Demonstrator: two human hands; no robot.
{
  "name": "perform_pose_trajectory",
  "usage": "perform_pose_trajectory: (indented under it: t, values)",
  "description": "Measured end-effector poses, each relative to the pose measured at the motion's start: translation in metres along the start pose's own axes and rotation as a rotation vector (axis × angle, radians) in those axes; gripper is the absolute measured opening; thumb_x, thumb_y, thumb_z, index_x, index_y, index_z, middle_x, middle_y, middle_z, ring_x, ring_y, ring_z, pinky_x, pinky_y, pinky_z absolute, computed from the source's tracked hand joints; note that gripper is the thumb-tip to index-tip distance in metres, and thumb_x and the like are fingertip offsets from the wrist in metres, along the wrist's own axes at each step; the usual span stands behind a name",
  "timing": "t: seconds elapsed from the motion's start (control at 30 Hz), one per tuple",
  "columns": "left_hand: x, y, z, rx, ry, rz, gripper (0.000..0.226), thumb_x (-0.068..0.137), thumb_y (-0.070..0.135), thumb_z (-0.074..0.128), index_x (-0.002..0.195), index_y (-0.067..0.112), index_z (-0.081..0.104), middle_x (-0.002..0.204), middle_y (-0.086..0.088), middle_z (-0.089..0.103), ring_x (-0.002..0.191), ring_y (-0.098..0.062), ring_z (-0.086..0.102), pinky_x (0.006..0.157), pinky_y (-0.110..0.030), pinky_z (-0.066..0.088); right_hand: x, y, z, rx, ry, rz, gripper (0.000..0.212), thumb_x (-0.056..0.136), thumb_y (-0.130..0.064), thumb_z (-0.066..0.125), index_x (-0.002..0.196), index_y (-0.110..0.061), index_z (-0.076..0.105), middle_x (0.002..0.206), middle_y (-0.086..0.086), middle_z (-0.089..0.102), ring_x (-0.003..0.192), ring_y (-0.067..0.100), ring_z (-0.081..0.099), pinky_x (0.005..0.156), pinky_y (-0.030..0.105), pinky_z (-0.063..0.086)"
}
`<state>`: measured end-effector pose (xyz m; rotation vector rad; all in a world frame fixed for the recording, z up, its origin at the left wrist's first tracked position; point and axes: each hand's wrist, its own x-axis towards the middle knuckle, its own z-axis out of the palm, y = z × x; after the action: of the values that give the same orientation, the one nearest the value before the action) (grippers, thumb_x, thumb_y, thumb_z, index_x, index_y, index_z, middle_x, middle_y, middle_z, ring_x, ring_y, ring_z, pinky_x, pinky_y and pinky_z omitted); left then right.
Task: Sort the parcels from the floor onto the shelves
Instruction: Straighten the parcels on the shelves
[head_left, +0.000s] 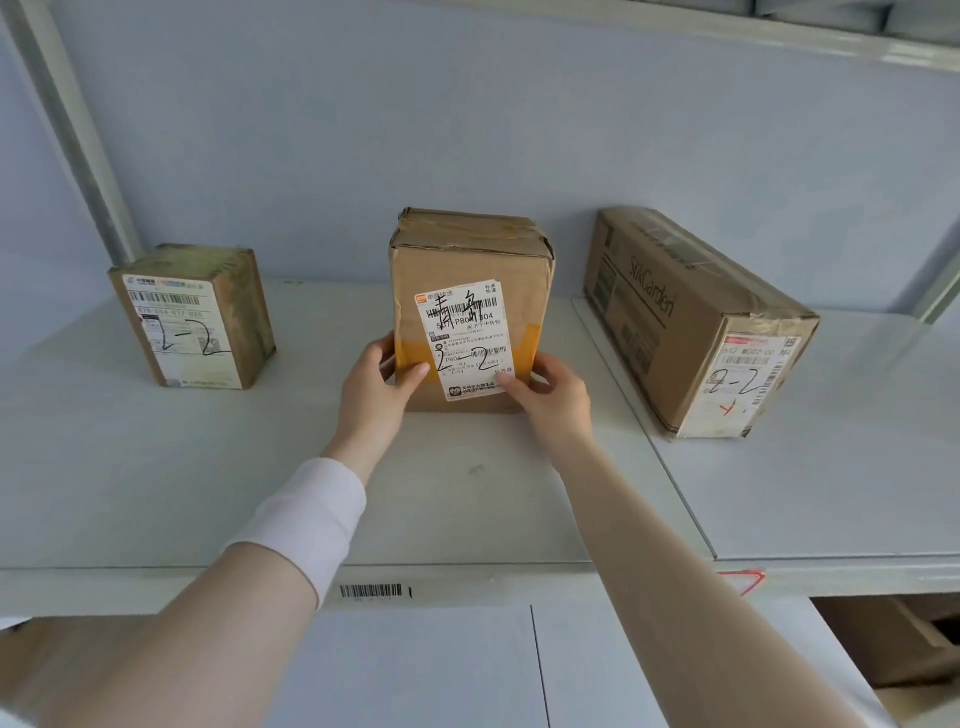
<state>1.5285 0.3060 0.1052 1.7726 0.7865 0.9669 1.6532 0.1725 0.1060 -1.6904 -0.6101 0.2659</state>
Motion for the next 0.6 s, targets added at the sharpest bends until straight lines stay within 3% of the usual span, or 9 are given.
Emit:
perform_pose_trajectory:
  t: [0.23,0.37,0.43,0.5,0.6]
  values:
    - [-0.032,0.009,-0.004,-0.006,-0.004,0.008,0.045,0.087,0.013,0.064,0.129,0.008,0.049,0.127,-0.006,0.059,0.12,-0.019,0.054,0.097,-0.027,0.042,-0.028,0.0,-0.015,0.011,-0.005,-0.01,0.046,0.077,-0.024,0.075,0.12,-0.016,0.061,0.105,-0.008,0.066,0.101,0.01,0.063,0.063,0.001,0.043]
    - [-0.046,0.012,-0.007,0.0,0.004,0.017,0.045,0.087,0.013,0.064,0.129,0.008,0.049,0.128,-0.006,0.059,0.12,-0.019,0.054,0.095,-0.023,0.04,-0.037,0.002,-0.018,0.025,-0.013,-0.022,0.047,0.077,-0.023,0.076,0.12,-0.015,0.06,0.107,-0.004,0.067,0.103,0.015,0.064,0.076,0.016,0.047]
    - [-0.049,0.013,-0.008,0.005,0.003,0.016,0.046,0.087,0.013,0.064,0.13,0.008,0.049,0.128,-0.007,0.058,0.121,-0.019,0.054,0.095,-0.023,0.04,-0.041,0.002,-0.018,0.039,-0.018,-0.029,0.047,0.078,-0.022,0.075,0.121,-0.014,0.059,0.107,-0.004,0.067,0.105,0.016,0.063,0.074,0.014,0.047]
    - [-0.05,0.013,-0.008,0.029,-0.002,0.015,0.048,0.087,0.015,0.064,0.131,0.009,0.047,0.13,-0.006,0.057,0.123,-0.019,0.052,0.096,-0.023,0.039,-0.043,0.002,-0.019,0.046,-0.028,-0.028,0.051,0.079,-0.021,0.074,0.125,-0.013,0.056,0.114,-0.003,0.065,0.11,0.017,0.061,0.076,0.015,0.047]
    - [-0.052,0.012,-0.011,0.081,-0.025,0.021,0.061,0.087,0.024,0.065,0.14,0.011,0.038,0.141,-0.004,0.048,0.13,-0.019,0.045,0.104,-0.03,0.038,-0.053,-0.003,-0.017,0.044,0.032,0.016,0.07,0.077,-0.027,0.076,0.137,-0.014,0.042,0.135,-0.003,0.052,0.118,0.015,0.054,0.09,0.026,0.046]
